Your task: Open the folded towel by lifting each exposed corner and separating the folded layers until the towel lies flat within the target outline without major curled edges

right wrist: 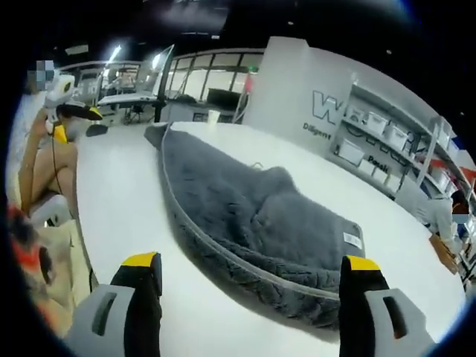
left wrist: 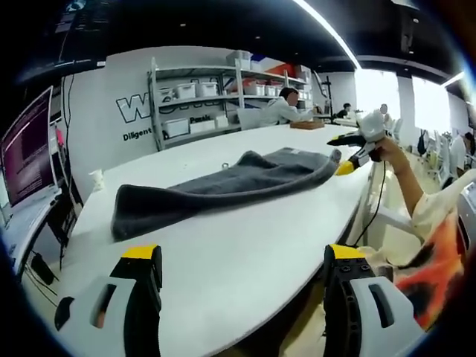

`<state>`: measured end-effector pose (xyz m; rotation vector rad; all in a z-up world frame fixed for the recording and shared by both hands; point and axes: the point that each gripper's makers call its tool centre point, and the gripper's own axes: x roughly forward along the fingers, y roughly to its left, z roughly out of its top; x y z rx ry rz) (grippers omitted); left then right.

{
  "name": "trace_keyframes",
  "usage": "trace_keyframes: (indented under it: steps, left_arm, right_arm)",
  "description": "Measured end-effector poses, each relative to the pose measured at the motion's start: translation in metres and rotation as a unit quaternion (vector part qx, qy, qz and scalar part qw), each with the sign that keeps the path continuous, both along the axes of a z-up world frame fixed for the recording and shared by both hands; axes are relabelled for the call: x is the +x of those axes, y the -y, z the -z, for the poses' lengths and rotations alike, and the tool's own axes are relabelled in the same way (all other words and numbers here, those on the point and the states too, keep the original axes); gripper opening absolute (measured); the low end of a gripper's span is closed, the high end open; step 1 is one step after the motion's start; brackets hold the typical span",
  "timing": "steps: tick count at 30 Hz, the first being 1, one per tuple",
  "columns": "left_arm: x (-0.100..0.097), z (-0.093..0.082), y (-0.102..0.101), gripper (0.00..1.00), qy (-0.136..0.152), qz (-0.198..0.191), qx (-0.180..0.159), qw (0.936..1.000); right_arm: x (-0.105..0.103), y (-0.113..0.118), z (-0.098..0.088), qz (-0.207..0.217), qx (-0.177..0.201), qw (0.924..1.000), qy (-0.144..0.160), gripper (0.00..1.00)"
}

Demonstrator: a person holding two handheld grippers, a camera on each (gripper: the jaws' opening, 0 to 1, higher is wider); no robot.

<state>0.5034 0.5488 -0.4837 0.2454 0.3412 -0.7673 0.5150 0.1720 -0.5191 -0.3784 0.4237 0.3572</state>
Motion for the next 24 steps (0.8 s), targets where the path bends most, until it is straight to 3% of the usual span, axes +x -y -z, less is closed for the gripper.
trace_keyframes:
  steps: [7,15,24]
  left_arm:
    - [0.006,0.008,0.016,0.88,-0.013,0.014,-0.002,0.9998]
    - [0.022,0.011,0.031,0.87,-0.03,0.022,-0.025,0.999]
    - [0.069,0.017,0.037,0.86,-0.053,-0.015,-0.033,0.9979]
  right_arm:
    - [-0.005,0.006,0.001,-0.004,0.012,0.9999,-0.009,0.99]
    - [-0.011,0.003,-0.022,-0.006,0.017,0.9996,0.022,0.99]
    - [-0.013,-0.006,-0.034,-0.016,0.012,0.9991,0.036,0.99]
